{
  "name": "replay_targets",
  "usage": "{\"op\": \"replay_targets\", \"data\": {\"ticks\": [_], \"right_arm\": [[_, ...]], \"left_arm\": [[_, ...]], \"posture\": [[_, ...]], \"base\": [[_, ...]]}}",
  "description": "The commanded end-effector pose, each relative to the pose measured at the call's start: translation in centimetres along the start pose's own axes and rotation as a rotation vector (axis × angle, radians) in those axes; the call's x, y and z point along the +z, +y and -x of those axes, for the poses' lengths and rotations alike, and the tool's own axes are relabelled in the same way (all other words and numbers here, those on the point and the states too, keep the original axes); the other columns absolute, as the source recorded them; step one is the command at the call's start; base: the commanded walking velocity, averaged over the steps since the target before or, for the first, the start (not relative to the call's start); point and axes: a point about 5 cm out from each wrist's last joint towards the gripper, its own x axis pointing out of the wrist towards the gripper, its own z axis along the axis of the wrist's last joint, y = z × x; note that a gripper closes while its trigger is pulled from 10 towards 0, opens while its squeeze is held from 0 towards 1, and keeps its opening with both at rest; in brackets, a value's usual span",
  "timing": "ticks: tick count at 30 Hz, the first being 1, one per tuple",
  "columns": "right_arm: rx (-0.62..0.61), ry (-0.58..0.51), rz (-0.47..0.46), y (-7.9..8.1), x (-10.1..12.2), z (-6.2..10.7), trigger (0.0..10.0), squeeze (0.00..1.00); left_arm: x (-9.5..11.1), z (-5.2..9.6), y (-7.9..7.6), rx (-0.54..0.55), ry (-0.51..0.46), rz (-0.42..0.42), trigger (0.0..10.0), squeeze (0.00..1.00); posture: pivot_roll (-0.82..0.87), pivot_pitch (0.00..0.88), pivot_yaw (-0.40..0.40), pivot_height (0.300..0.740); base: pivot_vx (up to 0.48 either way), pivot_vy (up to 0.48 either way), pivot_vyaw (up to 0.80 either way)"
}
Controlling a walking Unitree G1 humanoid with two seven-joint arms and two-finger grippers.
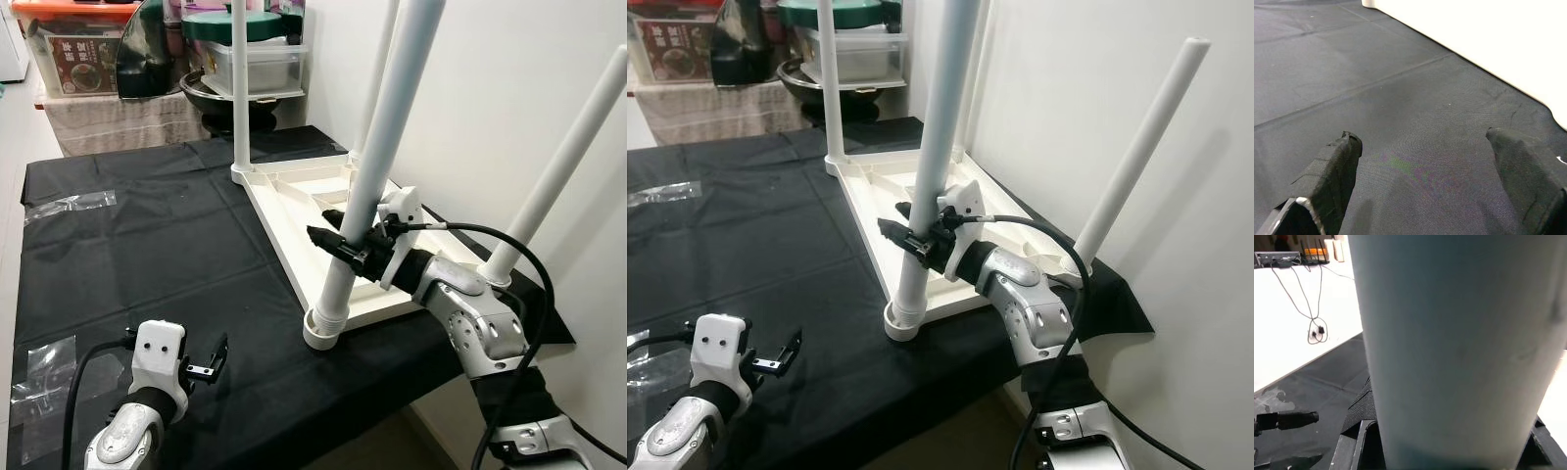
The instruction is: Building children table
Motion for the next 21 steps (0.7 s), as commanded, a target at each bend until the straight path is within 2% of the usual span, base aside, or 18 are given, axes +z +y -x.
{"op": "replay_targets", "data": {"ticks": [1,14,21], "right_arm": [[0.019,0.078,-0.023,0.6,-1.9,0.1,10.0,0.0],[0.024,0.099,-0.018,1.0,-2.6,0.0,10.0,0.0],[-0.029,0.154,-0.041,0.3,-4.2,0.4,10.0,0.0]], "left_arm": [[0.1,-0.1,-0.5,-0.014,-0.005,0.008,10.0,0.0],[-0.1,-0.2,-0.6,-0.017,-0.003,0.013,10.0,0.0],[-0.1,-0.1,-0.7,-0.015,0.0,0.016,10.0,0.0]], "posture": [[0.1,0.0,-0.107,0.74],[0.1,0.0,-0.11,0.74],[0.1,0.0,-0.112,0.74]], "base": [[0.0,0.0,0.0],[0.0,0.0,0.0],[0.0,0.0,0.0]]}}
